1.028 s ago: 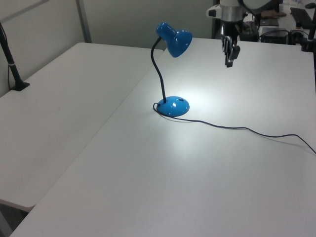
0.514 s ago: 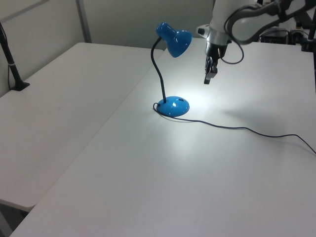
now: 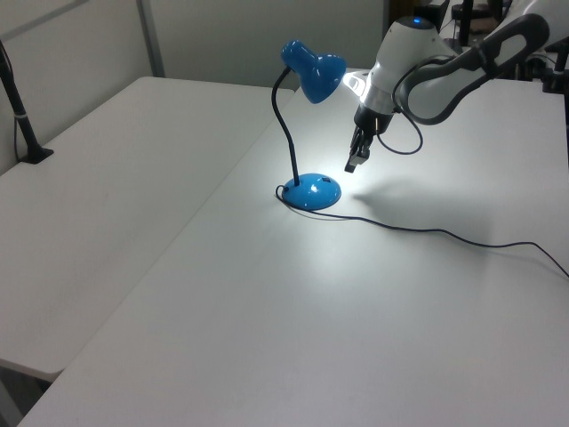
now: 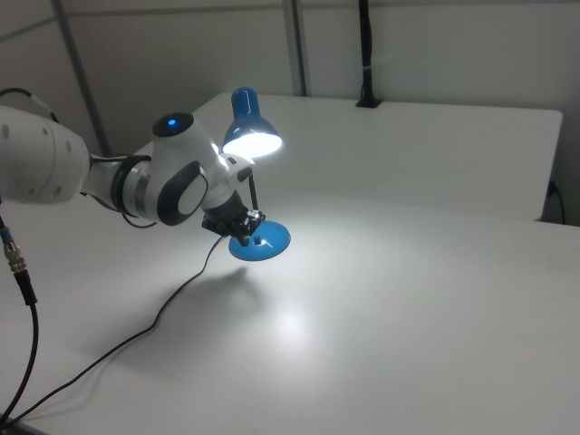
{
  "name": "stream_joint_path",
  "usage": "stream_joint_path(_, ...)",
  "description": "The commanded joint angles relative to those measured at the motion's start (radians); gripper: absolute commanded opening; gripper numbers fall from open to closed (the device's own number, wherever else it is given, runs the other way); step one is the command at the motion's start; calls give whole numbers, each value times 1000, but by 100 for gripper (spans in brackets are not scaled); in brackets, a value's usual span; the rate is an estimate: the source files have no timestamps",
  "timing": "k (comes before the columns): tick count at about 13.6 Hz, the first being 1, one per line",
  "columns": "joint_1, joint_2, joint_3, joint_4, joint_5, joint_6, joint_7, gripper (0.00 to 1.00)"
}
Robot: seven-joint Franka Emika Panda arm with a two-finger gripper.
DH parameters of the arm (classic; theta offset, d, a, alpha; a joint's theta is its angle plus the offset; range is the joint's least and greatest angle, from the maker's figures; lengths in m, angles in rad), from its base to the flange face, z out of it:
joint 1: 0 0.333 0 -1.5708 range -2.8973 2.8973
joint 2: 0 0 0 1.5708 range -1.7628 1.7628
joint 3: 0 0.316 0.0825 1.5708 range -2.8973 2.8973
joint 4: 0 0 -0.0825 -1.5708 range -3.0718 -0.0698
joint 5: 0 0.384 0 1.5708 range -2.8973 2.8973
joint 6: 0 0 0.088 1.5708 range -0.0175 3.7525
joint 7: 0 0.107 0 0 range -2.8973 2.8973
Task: Turn off the lamp
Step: 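Move the gripper down toward the switch on the blue lamp base, then press down on the lamp base switch with the gripper fingers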
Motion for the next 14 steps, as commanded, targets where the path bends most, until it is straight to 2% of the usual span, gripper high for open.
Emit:
stream_joint_path(1, 11, 33, -7, -10, 14, 116, 57, 0)
stream_joint_path(14, 17, 126, -7, 62, 26, 187, 90, 0)
